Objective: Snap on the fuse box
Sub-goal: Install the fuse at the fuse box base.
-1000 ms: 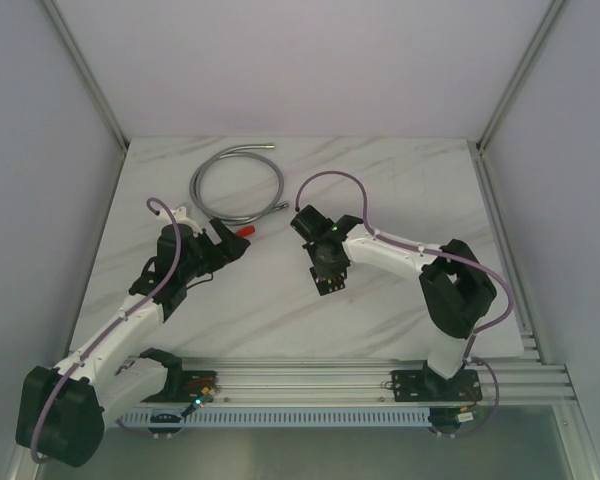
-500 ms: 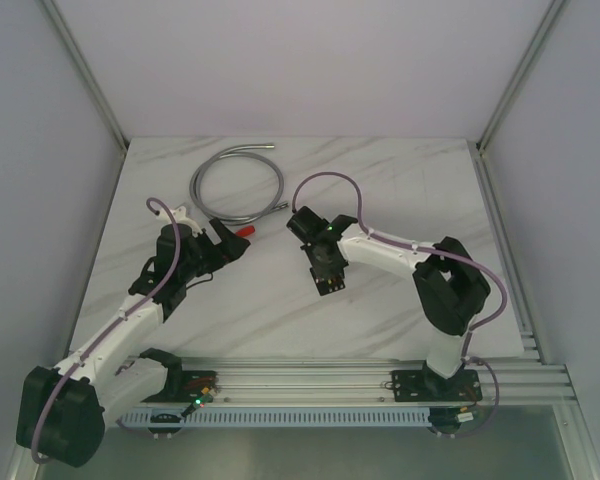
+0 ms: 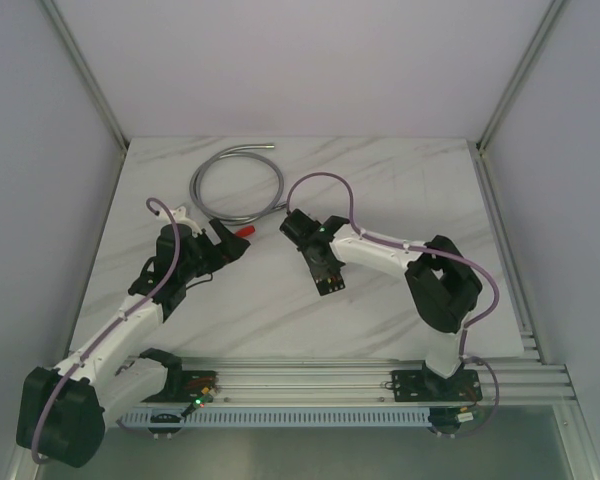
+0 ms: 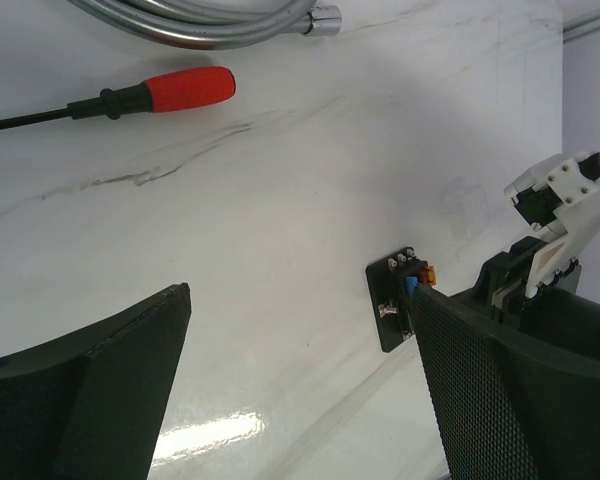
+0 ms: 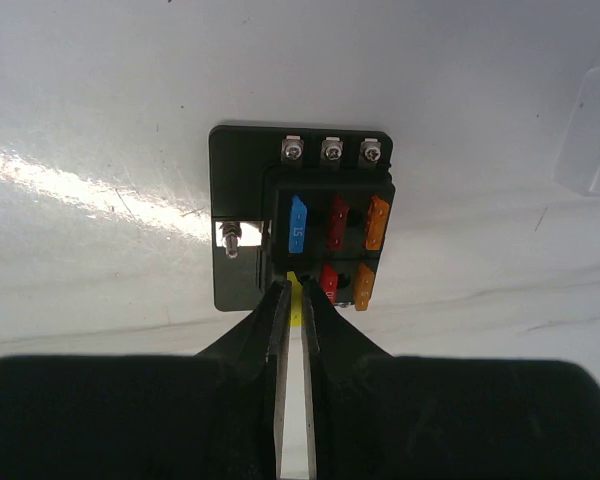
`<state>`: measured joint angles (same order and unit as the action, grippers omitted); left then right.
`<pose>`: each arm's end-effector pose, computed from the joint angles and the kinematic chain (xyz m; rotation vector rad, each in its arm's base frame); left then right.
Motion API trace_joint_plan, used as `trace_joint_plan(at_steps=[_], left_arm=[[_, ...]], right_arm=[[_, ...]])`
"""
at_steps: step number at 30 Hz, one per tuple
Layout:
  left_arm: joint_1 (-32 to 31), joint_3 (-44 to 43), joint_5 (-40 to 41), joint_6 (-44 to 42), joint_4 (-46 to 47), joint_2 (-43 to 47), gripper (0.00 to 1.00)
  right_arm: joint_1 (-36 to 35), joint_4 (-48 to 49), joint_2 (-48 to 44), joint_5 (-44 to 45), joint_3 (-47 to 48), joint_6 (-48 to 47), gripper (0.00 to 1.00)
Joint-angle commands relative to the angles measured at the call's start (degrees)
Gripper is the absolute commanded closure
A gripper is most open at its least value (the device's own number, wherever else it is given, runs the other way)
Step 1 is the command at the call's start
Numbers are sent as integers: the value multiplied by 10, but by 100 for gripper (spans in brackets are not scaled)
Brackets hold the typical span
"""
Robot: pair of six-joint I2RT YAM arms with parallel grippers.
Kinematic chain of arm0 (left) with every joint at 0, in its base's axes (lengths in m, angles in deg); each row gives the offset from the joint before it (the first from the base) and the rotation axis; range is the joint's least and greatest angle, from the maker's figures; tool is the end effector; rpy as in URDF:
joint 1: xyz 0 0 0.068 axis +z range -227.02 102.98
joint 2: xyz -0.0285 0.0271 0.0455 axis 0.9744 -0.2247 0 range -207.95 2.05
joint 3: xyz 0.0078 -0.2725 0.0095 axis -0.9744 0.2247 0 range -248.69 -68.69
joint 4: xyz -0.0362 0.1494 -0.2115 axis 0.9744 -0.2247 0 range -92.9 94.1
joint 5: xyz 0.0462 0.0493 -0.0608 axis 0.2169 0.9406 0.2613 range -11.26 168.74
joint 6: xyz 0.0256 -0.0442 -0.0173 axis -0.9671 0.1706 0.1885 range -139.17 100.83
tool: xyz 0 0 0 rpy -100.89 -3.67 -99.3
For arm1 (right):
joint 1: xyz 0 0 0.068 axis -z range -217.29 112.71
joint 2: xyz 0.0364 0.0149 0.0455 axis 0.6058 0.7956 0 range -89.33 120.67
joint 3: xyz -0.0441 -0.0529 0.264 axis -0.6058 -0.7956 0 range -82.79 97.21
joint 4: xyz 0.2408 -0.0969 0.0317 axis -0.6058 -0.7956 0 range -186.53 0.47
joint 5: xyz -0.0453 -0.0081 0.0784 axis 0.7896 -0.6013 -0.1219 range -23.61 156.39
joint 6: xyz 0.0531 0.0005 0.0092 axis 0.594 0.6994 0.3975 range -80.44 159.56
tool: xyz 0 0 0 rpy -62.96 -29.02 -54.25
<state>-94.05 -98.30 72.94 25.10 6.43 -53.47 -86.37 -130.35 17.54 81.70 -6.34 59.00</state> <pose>0.2068 -0.0672 0.2342 -0.4201 2.0252 -0.7798 0.2515 0.2758 0.1912 -0.6378 2.6473 -0.0491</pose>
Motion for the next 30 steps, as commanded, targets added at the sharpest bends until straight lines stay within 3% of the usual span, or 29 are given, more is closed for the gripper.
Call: trace_joint_plan(at_steps=[1, 8, 20, 30], left_arm=[[4, -10, -7, -6, -10, 9, 0], [4, -10, -7, -3, -11, 12, 0], [5, -10, -4, -3, -19, 26, 0], [6, -12, -4, -2, -21, 27, 0]], right_arm=[[-5, -14, 16, 8, -12, 13, 93], [-8, 8, -34, -7, -30, 26, 87], [-11, 20, -40, -12, -44, 36, 75], [-10, 24, -57, -3, -47, 44, 75]])
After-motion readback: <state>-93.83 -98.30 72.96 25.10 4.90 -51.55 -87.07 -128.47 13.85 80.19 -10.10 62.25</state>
